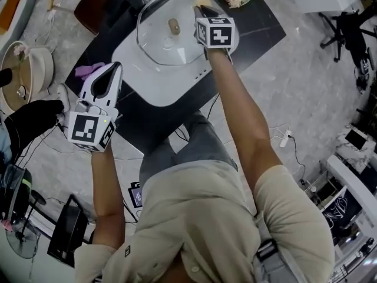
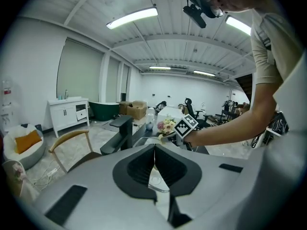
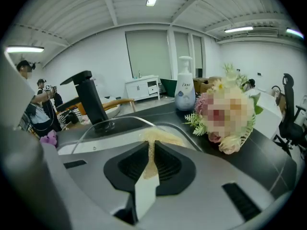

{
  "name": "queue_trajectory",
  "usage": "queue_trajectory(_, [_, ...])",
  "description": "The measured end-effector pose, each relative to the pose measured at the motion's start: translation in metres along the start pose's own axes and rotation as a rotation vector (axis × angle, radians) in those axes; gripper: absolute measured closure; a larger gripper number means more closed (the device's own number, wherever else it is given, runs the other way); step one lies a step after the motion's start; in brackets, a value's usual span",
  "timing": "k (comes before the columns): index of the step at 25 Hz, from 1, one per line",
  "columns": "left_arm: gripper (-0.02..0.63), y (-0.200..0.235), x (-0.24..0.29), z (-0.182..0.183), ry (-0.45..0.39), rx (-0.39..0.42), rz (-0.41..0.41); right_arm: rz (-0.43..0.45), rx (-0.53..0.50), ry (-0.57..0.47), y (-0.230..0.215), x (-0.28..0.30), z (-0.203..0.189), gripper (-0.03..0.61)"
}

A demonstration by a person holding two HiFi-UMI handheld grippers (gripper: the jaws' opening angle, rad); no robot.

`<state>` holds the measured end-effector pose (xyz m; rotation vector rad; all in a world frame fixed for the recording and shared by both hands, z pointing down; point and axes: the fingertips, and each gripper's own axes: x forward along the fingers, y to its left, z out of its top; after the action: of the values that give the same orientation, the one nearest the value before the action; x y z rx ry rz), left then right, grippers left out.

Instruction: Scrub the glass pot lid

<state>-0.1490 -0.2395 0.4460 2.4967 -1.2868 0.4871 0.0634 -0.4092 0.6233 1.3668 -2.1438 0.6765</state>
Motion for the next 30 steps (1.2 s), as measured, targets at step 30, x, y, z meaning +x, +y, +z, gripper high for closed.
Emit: queue_trajectory(30, [0.595, 0.005, 0.001, -0.028, 0.031, -0.035, 0.014, 0.194, -0.109, 0.018, 0.107, 0.052, -0.003, 0.534])
